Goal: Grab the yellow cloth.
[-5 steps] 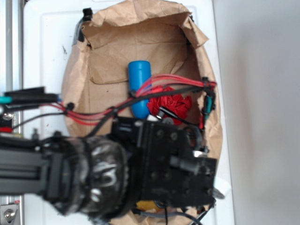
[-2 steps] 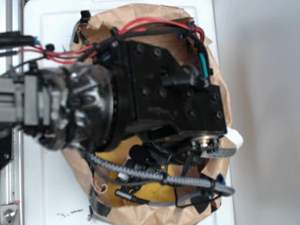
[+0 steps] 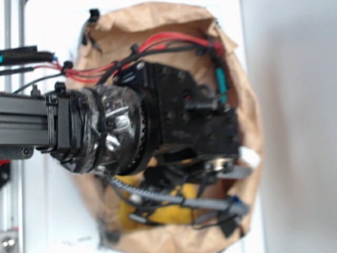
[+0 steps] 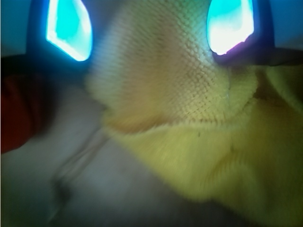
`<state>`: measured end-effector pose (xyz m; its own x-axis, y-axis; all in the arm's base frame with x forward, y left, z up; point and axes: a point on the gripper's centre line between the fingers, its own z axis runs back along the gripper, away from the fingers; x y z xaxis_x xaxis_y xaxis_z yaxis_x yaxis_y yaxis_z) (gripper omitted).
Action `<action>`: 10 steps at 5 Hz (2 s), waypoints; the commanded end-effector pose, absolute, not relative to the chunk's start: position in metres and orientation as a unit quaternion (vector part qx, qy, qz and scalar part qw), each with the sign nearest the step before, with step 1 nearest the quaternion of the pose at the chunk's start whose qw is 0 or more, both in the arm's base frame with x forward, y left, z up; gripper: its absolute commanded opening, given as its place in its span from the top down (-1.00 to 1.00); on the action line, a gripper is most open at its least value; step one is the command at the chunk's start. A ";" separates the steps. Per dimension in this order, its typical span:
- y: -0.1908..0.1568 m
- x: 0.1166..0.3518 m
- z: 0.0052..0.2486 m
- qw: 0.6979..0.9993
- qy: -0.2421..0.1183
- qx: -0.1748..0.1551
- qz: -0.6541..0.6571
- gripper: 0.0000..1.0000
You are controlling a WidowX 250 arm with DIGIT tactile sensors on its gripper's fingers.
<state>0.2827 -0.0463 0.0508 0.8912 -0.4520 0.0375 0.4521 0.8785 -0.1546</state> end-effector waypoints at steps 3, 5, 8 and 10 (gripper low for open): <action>-0.063 0.261 0.035 0.968 0.015 -0.045 -0.248 1.00; -0.059 0.258 0.041 0.968 -0.002 -0.046 -0.246 1.00; -0.053 0.257 0.047 0.970 -0.014 -0.049 -0.239 1.00; -0.042 0.253 0.071 0.971 -0.043 -0.066 -0.225 1.00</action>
